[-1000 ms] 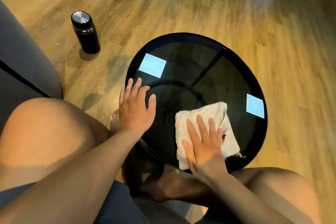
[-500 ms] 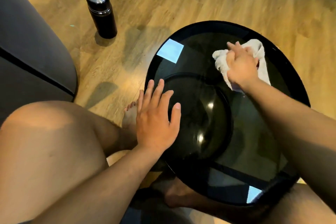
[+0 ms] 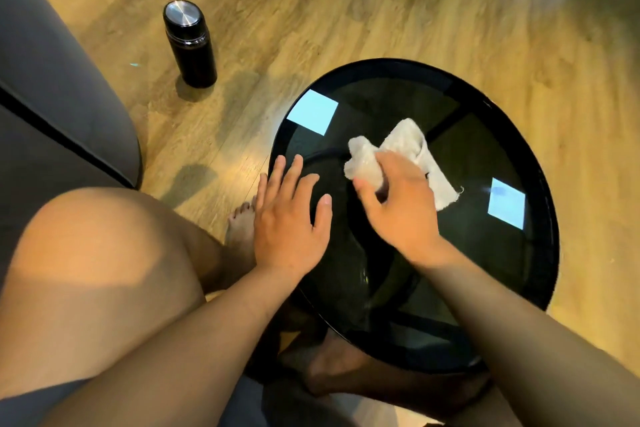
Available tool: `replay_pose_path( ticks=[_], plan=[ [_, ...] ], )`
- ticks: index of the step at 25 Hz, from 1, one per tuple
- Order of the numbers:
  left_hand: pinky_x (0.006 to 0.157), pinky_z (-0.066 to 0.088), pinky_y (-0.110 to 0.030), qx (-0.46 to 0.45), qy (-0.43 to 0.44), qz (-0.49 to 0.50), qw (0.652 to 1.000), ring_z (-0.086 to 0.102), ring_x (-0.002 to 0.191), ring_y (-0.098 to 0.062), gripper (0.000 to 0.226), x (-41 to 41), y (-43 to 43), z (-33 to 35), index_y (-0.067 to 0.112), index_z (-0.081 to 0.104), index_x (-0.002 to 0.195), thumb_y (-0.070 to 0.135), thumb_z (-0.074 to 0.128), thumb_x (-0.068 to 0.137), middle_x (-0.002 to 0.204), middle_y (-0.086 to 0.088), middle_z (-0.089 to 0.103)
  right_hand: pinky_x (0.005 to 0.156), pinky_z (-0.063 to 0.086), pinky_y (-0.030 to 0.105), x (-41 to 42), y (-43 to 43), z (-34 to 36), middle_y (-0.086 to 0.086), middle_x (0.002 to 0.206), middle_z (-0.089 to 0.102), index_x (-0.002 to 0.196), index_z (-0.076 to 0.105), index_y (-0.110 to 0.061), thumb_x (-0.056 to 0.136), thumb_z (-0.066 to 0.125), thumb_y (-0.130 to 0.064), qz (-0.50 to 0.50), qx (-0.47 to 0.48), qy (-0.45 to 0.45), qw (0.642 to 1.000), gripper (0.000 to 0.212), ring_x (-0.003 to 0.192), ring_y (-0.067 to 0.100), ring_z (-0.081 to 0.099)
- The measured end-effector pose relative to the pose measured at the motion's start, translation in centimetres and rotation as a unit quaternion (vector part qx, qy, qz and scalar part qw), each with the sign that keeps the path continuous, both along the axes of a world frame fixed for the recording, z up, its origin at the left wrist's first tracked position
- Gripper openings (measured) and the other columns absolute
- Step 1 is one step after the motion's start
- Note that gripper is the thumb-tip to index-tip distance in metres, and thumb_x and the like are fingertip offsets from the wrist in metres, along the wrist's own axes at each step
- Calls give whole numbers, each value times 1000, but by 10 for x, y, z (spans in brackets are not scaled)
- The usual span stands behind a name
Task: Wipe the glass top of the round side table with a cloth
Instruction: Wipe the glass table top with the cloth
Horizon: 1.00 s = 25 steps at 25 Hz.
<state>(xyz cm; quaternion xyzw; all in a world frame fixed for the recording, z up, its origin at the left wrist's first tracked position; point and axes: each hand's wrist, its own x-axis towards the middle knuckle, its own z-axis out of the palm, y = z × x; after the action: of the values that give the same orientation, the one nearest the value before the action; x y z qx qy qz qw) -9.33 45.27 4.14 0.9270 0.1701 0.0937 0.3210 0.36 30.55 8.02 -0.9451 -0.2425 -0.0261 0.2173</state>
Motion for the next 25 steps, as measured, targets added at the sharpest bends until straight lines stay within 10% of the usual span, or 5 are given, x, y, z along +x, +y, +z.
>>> replay_pose_path(
  ticks=[4, 9, 12, 19, 25],
  plan=[
    [123, 11, -46, 7, -4, 4, 1000, 15, 152, -20, 45, 0, -1, -2, 21, 55, 134, 43, 36, 99, 159, -4, 34, 83, 46, 40, -114, -57, -3, -1, 115, 58, 117, 64, -21, 84, 63, -54, 72, -54, 15, 996, 47, 100, 25, 55],
    [124, 7, -42, 8, -5, 4, 1000, 15, 152, -20, 46, 0, -1, -4, 20, 54, 134, 44, 34, 100, 159, -3, 34, 58, 47, 29, -75, -54, -5, 7, 92, 61, 98, 71, -16, 87, 57, -59, 217, -134, -87, 963, 47, 78, 20, 56],
    [124, 5, -40, 4, -6, 5, 1000, 14, 152, -18, 45, 0, 0, -4, 20, 55, 134, 43, 36, 100, 159, -2, 34, 51, 41, 27, 4, -17, -13, 11, 93, 58, 102, 65, -11, 87, 54, -54, 136, -166, -118, 970, 47, 70, 26, 60],
    [123, 11, -44, -27, -30, 18, 999, 18, 151, -19, 39, 0, -1, -4, 18, 59, 130, 36, 41, 100, 156, -2, 40, 86, 43, 48, 189, 49, -15, 19, 130, 48, 133, 42, -14, 96, 36, -57, -106, -168, -45, 979, 57, 118, 41, 50],
    [123, 13, -46, -11, -22, 13, 1000, 18, 151, -18, 40, 1, -3, -2, 20, 58, 130, 38, 41, 99, 155, -1, 41, 90, 42, 45, 173, 52, -3, 19, 125, 55, 128, 47, -18, 91, 35, -67, -147, -151, 11, 977, 63, 117, 40, 52]
  ],
)
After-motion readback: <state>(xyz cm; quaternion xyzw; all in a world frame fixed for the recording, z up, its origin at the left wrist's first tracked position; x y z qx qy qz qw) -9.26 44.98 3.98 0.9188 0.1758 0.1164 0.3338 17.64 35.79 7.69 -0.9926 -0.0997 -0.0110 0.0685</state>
